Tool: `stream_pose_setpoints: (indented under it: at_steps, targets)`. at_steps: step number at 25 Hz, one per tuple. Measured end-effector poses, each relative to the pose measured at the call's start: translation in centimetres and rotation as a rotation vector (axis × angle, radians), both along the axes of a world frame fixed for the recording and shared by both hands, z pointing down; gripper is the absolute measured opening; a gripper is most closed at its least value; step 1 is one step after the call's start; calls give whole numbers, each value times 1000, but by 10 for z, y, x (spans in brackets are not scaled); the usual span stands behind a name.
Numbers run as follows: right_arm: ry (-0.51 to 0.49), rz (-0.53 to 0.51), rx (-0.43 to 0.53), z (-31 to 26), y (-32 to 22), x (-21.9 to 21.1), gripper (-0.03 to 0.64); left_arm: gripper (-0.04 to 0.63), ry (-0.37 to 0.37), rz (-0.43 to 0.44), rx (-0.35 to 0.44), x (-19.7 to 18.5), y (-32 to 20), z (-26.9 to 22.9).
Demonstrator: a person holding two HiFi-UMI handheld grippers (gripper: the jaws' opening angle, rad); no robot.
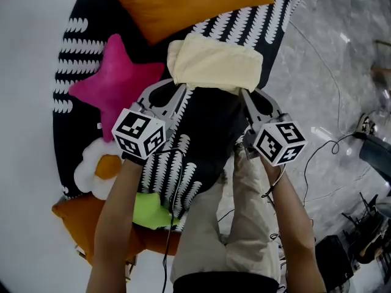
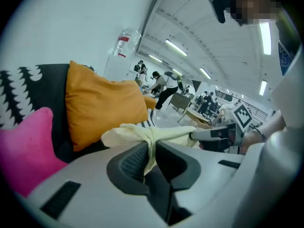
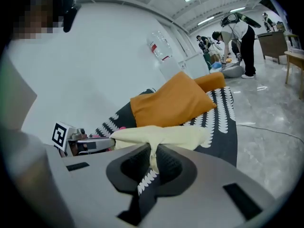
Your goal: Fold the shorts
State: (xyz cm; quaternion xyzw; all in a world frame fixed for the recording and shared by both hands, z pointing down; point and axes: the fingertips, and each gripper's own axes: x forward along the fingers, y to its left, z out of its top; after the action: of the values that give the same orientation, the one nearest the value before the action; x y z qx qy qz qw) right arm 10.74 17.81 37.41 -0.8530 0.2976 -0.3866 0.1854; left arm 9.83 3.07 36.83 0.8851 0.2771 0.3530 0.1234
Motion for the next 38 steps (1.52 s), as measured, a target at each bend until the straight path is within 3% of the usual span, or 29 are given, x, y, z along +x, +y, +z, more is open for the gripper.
stream_pose_setpoints:
  at_steps: [3,7,11,17,18,19,20,21,23,26,28,30,33,35,38]
  targets:
    - [0,-69,-68,42,-5,-48,41,57,-40,-81,-8,-48,-6,43]
    - [-119,-202,-158,112,-9,-132,41,55,-184,-134,31,-134,-10,117]
    - [-247,-349,-227,150,-16,-204,41,52,-331,-108,92,-208,-11,151]
    - [-353,-503,-260,160,-24,-248,46,63,-462,-2,122,-259,-16,161]
    - [-377,-568,-276,163,-25,-259,58,101,-498,39,132,-271,-16,164]
    - [-410,-644,-289,167,-26,-273,120,176,-534,80,143,-284,-18,168]
    - [-447,-717,-296,172,-24,-285,227,218,-562,115,154,-294,-21,172]
    - [-479,-774,-299,175,-21,-294,284,229,-579,139,166,-300,-25,175]
    - [-500,-822,-296,172,-12,-300,291,251,-569,147,179,-296,-34,169]
    - [-415,-726,-281,158,0,-260,290,259,-486,104,161,-242,-43,149]
    - [-367,-517,-253,157,13,-209,288,284,-449,79,131,-196,-39,146]
    - [-379,-299,-228,169,29,-170,295,315,-435,72,107,-163,-27,153]
    - [-409,-141,-219,200,38,-140,305,315,-420,66,118,-137,-14,172]
    - [-430,-83,-184,211,32,-131,261,118,-409,50,127,-131,-12,173]
    - [-408,-35,-157,199,35,-124,82,49,-372,51,123,-139,-4,152]
